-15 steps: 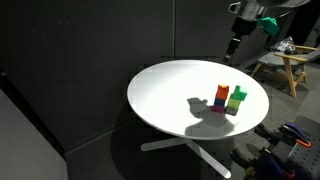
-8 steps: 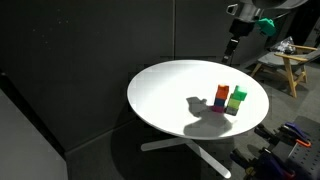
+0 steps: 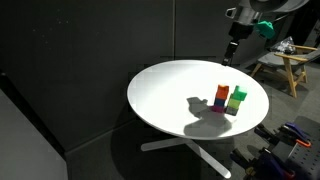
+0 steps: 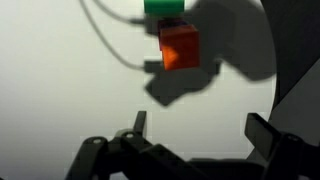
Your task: Put the orange block on top of the green block
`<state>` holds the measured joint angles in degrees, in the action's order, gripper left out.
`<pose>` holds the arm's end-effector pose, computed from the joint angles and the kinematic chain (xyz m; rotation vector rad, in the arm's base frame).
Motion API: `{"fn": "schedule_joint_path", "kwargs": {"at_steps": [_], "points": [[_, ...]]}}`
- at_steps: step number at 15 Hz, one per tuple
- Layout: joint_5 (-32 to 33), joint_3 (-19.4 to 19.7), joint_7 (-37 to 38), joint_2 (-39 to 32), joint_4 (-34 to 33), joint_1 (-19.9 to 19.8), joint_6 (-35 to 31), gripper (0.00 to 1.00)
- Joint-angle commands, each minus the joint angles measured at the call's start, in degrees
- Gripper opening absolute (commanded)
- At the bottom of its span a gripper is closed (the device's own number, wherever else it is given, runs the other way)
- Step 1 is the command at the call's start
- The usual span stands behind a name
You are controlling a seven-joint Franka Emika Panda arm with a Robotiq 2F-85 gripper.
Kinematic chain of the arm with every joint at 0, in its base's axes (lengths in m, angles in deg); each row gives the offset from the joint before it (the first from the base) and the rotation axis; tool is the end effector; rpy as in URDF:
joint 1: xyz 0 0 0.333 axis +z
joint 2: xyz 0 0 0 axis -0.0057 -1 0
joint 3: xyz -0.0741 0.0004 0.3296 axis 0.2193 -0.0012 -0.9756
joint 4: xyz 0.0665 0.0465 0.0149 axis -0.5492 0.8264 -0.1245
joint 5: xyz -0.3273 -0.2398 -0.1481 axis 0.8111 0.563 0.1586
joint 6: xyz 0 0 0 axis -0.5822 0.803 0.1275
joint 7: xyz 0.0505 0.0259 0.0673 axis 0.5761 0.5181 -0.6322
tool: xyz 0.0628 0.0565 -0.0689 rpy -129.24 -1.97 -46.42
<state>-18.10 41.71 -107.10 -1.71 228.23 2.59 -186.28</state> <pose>0.5019 -0.0422 0.3859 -3.0542 -0.5918 -0.2598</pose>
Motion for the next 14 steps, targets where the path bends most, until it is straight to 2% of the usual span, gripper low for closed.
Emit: {"fn": "schedule_joint_path", "kwargs": {"at_steps": [1, 14], "points": [[-0.94, -0.16, -1.74, -2.02, -0.53, -0.43, -0.42, 1.00], [-1.23, -1.56, -3.85, -9.47, -0.07, -1.39, -5.10, 1.00]]}}
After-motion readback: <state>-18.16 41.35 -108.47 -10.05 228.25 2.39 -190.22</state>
